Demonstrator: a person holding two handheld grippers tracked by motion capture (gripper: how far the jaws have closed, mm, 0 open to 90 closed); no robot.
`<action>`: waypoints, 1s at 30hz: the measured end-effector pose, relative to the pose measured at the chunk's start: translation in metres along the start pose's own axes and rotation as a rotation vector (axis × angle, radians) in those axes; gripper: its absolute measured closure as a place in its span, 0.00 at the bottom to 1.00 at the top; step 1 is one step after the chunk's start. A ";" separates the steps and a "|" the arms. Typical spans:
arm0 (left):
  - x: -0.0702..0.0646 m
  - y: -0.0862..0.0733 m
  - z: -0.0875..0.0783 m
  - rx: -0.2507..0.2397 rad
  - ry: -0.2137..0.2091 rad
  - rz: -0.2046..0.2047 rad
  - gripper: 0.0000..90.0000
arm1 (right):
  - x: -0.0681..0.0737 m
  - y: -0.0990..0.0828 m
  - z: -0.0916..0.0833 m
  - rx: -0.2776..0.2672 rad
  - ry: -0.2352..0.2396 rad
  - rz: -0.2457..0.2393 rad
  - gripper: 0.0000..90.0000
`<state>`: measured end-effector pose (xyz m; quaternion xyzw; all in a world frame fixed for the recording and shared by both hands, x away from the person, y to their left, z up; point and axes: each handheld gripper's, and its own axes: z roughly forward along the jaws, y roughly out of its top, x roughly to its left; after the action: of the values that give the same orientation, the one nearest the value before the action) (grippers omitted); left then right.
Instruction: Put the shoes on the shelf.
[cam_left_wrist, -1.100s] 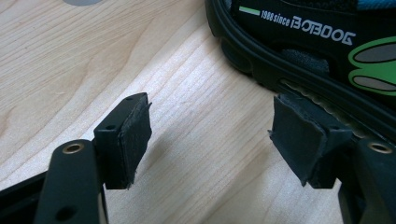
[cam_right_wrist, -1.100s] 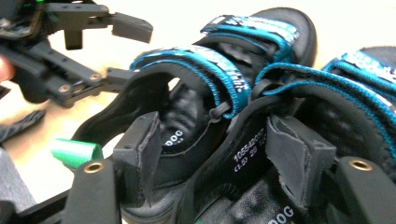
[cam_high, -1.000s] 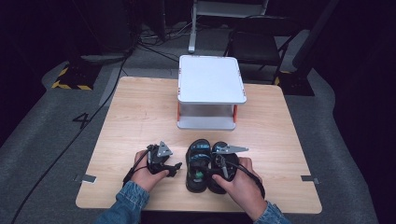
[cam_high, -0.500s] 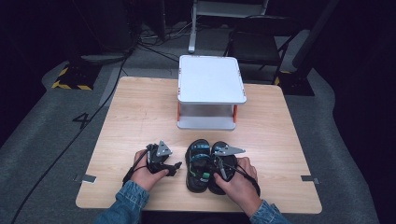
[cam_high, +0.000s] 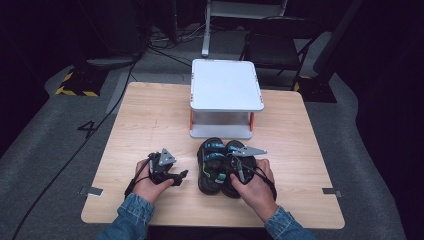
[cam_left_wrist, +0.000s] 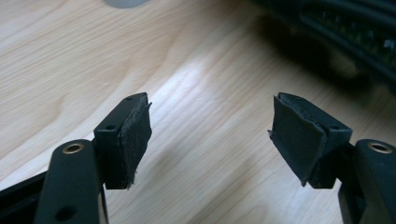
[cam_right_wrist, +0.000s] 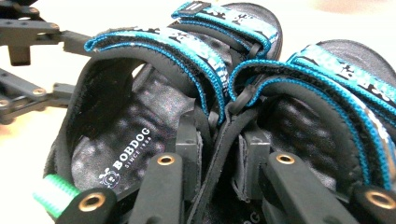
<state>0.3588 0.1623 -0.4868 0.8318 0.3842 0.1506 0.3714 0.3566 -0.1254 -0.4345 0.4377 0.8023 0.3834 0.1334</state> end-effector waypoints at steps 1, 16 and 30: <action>0.002 -0.001 -0.002 -0.004 0.004 -0.006 0.32 | -0.001 0.004 0.001 -0.003 -0.005 -0.004 0.84; 0.017 -0.030 -0.032 -0.026 0.085 -0.059 0.34 | -0.034 0.071 0.062 -0.031 -0.118 -0.083 0.83; 0.015 -0.031 -0.031 -0.030 0.074 -0.076 0.34 | -0.059 0.083 0.104 -0.049 -0.183 -0.135 0.80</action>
<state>0.3360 0.2027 -0.4889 0.8047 0.4267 0.1728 0.3748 0.4985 -0.0944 -0.4509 0.4123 0.8048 0.3513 0.2424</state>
